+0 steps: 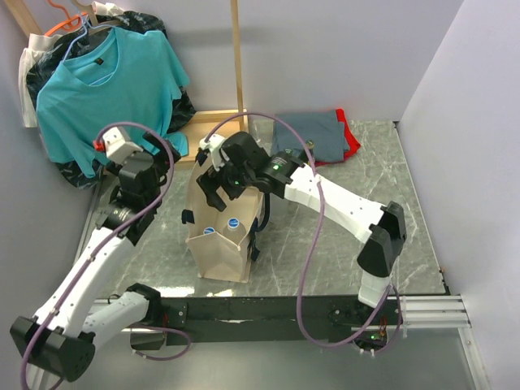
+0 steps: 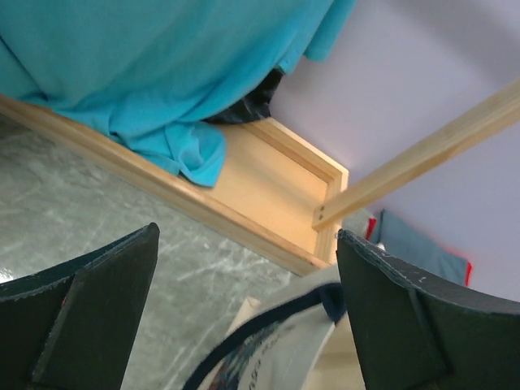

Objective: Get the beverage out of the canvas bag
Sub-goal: Take out the drink from the canvas bag.

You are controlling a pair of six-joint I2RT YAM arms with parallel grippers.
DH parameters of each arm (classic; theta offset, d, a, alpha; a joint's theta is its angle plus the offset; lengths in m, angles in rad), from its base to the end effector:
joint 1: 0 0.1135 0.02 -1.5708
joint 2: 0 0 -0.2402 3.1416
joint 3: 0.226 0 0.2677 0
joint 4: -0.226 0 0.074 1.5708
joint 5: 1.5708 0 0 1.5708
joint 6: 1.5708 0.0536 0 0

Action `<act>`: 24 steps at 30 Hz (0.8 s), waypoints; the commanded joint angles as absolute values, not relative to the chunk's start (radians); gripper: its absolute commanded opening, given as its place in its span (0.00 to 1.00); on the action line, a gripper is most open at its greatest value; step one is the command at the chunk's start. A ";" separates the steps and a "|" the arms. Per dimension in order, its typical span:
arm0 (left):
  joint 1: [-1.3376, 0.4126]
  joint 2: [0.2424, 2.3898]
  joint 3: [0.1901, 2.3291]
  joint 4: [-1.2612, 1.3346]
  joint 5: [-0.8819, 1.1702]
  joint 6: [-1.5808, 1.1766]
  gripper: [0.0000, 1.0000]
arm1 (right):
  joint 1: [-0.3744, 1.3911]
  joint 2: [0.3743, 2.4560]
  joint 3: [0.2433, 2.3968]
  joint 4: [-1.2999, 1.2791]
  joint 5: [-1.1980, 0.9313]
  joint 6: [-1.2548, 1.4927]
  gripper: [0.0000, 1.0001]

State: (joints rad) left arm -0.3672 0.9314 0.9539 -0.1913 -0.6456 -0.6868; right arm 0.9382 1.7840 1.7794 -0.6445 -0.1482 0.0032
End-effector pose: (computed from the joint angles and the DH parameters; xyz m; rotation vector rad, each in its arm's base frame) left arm 0.2461 -0.0601 0.3525 -0.7207 1.5511 -0.2228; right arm 0.2497 0.3540 0.3303 -1.1107 2.0123 0.6692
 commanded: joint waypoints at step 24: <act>-0.210 0.976 0.910 -0.241 -0.402 -0.747 0.96 | 0.913 1.542 1.592 -0.695 -0.301 0.035 0.99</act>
